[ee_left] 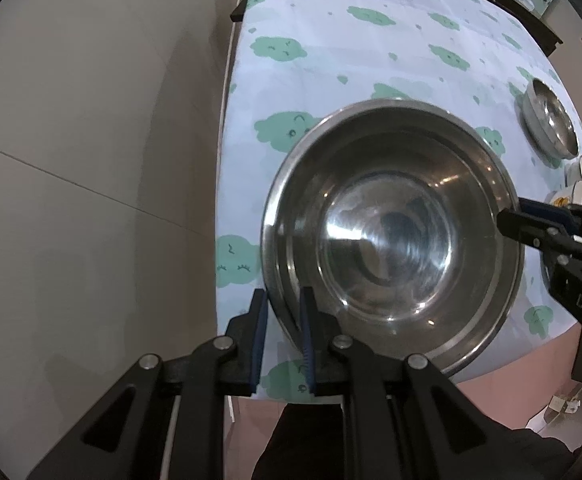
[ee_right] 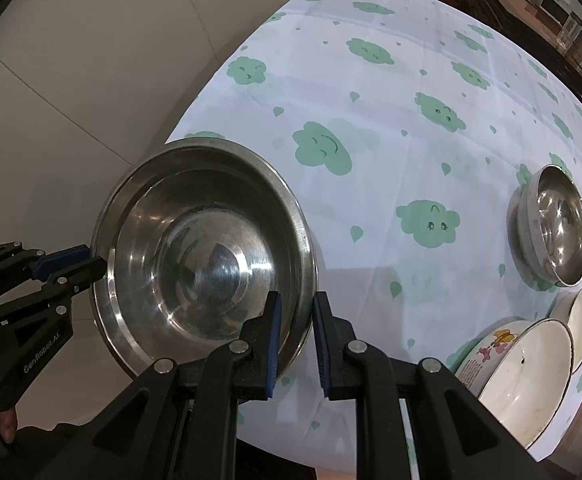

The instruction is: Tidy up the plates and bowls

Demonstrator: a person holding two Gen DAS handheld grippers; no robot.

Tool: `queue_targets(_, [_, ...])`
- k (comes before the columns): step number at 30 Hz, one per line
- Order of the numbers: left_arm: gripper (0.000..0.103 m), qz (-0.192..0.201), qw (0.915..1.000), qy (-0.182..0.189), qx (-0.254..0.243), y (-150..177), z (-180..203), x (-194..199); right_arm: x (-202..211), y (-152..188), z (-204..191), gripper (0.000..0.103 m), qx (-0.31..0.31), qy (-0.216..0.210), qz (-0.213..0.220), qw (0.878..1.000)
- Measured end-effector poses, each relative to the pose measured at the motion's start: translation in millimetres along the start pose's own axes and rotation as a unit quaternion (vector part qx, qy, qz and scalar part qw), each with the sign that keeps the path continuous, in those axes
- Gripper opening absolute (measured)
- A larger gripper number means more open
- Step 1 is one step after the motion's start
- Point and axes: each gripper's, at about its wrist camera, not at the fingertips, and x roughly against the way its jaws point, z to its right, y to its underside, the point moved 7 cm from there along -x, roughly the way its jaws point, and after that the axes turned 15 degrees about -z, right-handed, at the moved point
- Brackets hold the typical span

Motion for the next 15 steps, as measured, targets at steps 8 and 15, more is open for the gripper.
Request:
queue_targets(8, [0.013, -0.003, 1.0, 0.001, -0.004, -1.1, 2.2, -3.2, -6.3, 0.8, 1.0, 0.018, -0.004, 0.0, -0.008, 1.0])
queue_targets(15, [0.013, 0.0, 1.0, 0.0, -0.009, -0.6, 2.3, -3.6, -9.8, 1.4, 1.0, 0.018, -0.006, 0.003, -0.011, 1.0])
